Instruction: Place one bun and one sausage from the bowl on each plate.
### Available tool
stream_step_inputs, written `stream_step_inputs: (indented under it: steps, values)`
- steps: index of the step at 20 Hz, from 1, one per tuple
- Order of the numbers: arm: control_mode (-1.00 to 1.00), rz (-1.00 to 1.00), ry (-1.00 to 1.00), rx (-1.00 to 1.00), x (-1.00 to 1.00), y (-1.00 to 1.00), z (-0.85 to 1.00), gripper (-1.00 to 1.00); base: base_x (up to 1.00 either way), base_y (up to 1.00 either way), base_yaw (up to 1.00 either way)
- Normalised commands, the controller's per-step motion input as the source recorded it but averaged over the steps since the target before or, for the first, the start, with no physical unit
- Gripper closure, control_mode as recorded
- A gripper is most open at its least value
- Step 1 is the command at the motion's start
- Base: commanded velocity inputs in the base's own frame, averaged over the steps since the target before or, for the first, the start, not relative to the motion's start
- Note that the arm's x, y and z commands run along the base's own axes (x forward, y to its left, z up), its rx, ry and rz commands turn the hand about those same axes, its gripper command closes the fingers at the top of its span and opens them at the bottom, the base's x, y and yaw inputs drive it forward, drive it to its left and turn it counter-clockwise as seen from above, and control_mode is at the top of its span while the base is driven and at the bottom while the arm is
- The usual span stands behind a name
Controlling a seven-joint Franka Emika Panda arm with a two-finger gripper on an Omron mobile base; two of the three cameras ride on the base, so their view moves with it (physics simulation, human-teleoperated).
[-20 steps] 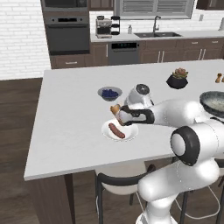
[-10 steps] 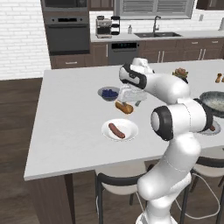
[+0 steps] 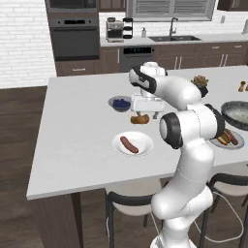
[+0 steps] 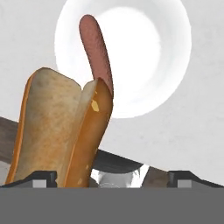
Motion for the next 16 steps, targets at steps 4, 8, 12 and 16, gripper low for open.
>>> stream_step_inputs:
  steps: [4,8,12,16]
  values:
    - [-1.0,0.1,-0.22,-0.07,-0.43,0.48,-0.13,-1.0,0.0,0.0,0.0]
    - [-1.0,0.02,-0.09,-0.1,0.04,0.35,-0.04,1.0,0.0,0.0,0.0]
    - [-1.0,0.0,0.0,-0.01,0.09,-0.07,0.0,1.0,0.0,0.0,0.0]
    - [-1.0,0.0,0.0,0.0,0.01,-0.17,0.0,1.0,0.0,0.0,0.0]
